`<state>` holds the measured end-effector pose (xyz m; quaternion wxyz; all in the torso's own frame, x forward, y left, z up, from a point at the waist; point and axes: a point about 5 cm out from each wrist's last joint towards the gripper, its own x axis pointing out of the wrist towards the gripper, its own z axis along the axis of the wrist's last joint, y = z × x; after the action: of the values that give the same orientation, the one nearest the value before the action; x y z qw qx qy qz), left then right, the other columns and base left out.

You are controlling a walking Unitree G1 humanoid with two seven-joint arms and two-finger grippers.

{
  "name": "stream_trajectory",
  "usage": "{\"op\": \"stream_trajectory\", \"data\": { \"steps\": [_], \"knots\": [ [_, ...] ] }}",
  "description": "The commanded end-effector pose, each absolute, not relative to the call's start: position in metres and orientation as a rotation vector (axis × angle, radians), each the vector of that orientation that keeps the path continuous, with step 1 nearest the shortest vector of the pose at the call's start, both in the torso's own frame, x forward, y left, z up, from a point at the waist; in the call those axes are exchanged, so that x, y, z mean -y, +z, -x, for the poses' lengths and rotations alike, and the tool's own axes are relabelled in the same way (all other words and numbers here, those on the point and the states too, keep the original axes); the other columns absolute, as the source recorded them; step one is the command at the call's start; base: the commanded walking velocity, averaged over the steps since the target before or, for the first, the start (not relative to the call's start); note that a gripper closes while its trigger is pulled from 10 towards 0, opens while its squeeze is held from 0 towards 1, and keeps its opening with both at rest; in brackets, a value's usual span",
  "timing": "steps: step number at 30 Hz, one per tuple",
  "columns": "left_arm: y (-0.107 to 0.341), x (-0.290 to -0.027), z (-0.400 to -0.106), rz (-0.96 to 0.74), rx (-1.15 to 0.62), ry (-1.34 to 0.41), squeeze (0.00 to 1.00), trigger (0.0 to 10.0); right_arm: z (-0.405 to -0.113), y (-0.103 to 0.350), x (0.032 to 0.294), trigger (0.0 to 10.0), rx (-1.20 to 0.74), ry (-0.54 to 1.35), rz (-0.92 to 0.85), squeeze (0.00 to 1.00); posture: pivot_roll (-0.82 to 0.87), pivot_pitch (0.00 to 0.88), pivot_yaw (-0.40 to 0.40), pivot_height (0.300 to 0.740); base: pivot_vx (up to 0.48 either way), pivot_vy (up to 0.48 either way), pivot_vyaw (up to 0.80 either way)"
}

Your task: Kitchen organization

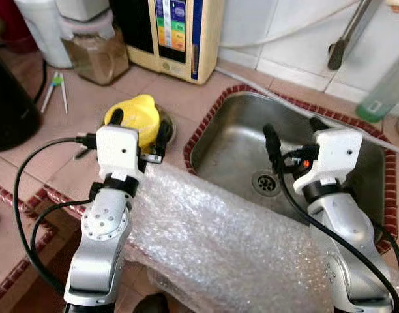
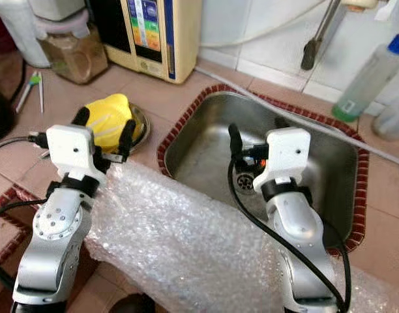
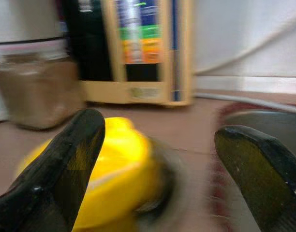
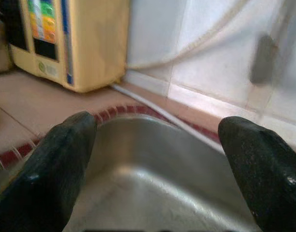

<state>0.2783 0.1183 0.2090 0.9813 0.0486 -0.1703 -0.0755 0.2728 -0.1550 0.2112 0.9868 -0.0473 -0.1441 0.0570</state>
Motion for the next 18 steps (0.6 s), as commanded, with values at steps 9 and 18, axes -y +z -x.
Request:
{"op": "stream_trajectory", "data": {
  "steps": [9, 18],
  "knots": [
    [0.2075, -0.1196, -0.2783, -0.107, 0.331, -0.146, 0.0, 10.0, -0.2714, 0.2135, 0.1533, 10.0, 0.307, 0.121, 0.084, 0.0, 0.04, 0.216, -0.032, 0.74, 0.0, 0.0, 0.61],
    [0.2022, -0.1221, -0.2809, -0.132, 0.298, -0.097, 0.0, 10.0, -0.2714, 0.2138, 0.1539, 10.0, 0.308, 0.121, 0.079, 0.0, 0.04, 0.216, -0.032, 0.74, 0.0, 0.0, 0.0]
  ]
}}
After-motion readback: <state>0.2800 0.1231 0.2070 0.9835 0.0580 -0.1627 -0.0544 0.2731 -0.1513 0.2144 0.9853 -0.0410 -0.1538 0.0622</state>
